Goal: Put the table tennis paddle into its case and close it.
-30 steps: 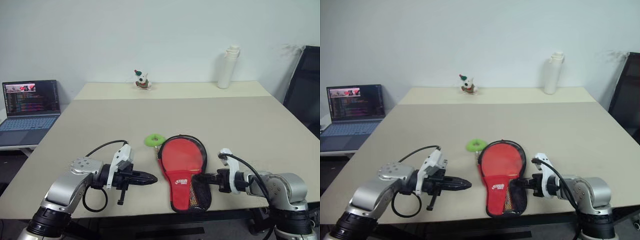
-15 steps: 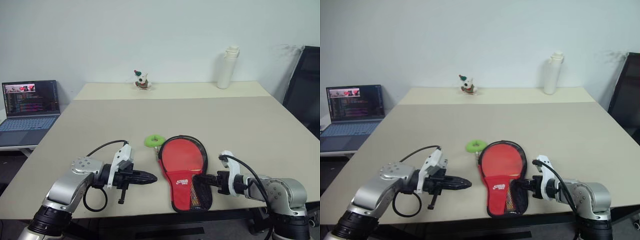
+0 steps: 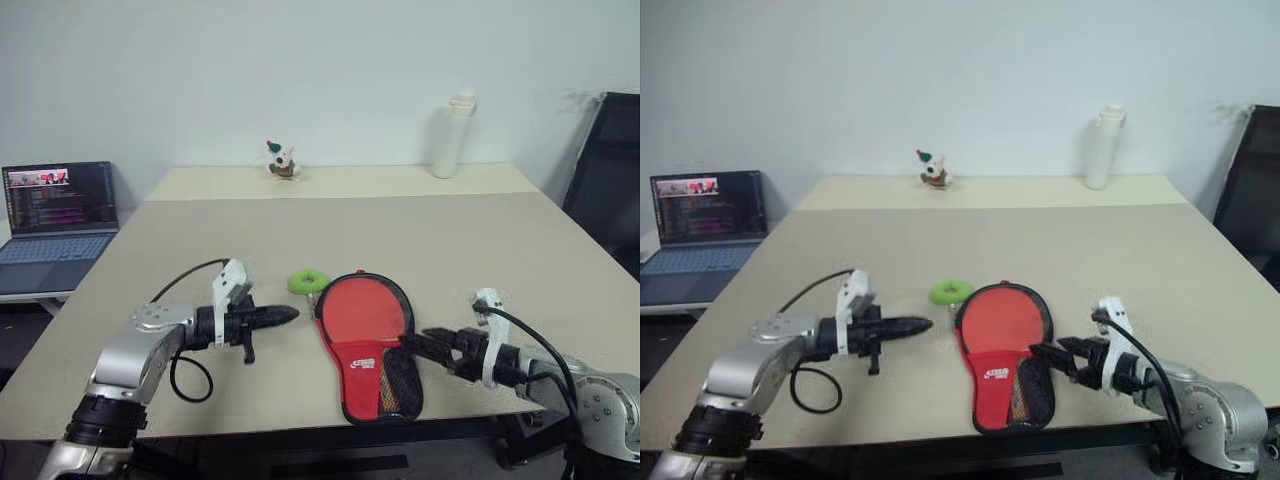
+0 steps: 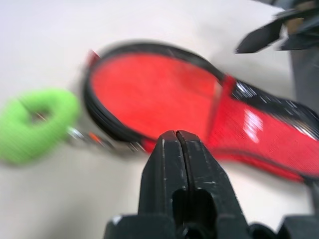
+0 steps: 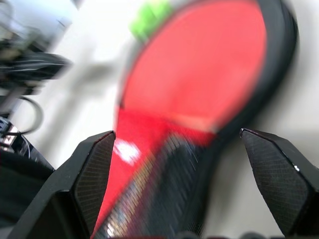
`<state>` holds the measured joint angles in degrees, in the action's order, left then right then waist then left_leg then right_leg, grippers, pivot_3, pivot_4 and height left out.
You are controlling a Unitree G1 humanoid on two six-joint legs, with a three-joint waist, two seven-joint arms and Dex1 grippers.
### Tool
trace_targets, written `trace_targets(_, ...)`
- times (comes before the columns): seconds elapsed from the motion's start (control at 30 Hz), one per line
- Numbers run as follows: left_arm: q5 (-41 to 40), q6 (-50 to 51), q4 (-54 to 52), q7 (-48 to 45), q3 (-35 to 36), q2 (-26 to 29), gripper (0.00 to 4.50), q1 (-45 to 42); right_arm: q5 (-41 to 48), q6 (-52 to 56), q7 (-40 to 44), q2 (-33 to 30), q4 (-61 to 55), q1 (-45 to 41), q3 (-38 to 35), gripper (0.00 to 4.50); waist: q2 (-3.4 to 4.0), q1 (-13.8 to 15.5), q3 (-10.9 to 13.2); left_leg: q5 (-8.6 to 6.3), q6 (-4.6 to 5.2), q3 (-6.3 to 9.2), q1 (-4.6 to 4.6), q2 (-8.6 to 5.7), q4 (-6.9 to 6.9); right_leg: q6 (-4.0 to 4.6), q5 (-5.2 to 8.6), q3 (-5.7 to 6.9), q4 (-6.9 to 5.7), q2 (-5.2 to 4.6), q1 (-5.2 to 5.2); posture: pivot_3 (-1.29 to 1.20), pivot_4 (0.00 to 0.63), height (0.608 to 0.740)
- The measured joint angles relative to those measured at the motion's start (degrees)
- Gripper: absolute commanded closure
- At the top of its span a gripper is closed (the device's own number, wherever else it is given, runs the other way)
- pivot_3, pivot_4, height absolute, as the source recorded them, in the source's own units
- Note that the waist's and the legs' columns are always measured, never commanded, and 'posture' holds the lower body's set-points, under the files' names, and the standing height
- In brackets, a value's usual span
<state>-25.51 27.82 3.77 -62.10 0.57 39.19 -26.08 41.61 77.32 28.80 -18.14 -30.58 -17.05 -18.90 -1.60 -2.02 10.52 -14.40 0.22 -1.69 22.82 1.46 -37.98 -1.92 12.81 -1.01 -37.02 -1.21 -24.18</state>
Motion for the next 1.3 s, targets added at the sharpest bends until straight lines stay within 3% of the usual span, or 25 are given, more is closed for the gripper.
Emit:
trace_targets(0.33,10.6,-7.91,22.52,9.58,-2.17,-7.1,0.02,-13.06,-5.25,-15.45,1.13,-3.73,3.93,-4.45,13.82,0.0,-0.03,0.62,-0.01,0.0,0.0,0.06,0.14,-0.07,0.0,0.01,0.0,0.06,0.09,-0.03,-0.02,0.0,0.15,0.74)
trace_targets(0.63,19.35,-14.92,47.28,12.51,-6.08,-14.19,0.02,-24.53,-8.98,-20.42,1.02,-4.67,6.25,-4.15,18.9,0.0,-0.05,0.56,-0.01,0.0,0.0,0.04,0.16,-0.07,-0.01,0.01,-0.01,0.07,0.08,-0.02,-0.04,0.0,0.15,0.74)
trace_targets(0.9,22.98,-21.59,57.78,13.13,-6.22,-16.27,0.02,-29.33,-12.48,-24.11,0.28,-5.41,6.28,-3.97,21.72,0.0,-0.12,0.73,-0.08,0.0,0.0,0.05,0.1,-0.08,-0.08,0.01,-0.01,0.12,0.01,-0.03,0.05,0.0,0.15,0.74)
trace_targets(1.0,23.35,-22.7,58.87,13.35,-5.76,-16.47,0.61,-29.41,-13.94,-25.83,-0.24,-5.24,6.28,-4.07,23.06,0.0,-0.13,0.72,-0.11,0.0,0.0,0.05,0.08,-0.08,-0.09,0.01,-0.01,0.1,-0.02,-0.03,0.05,0.0,0.15,0.74)
trace_targets(1.3,23.69,-23.51,59.4,12.28,-4.82,-16.9,3.69,-29.28,-16.84,-27.47,-1.36,-1.07,12.72,-7.61,28.0,0.0,-0.16,0.66,-0.13,0.0,0.0,0.06,0.08,-0.07,-0.09,0.02,-0.02,0.1,-0.01,-0.03,0.05,0.0,0.15,0.74)
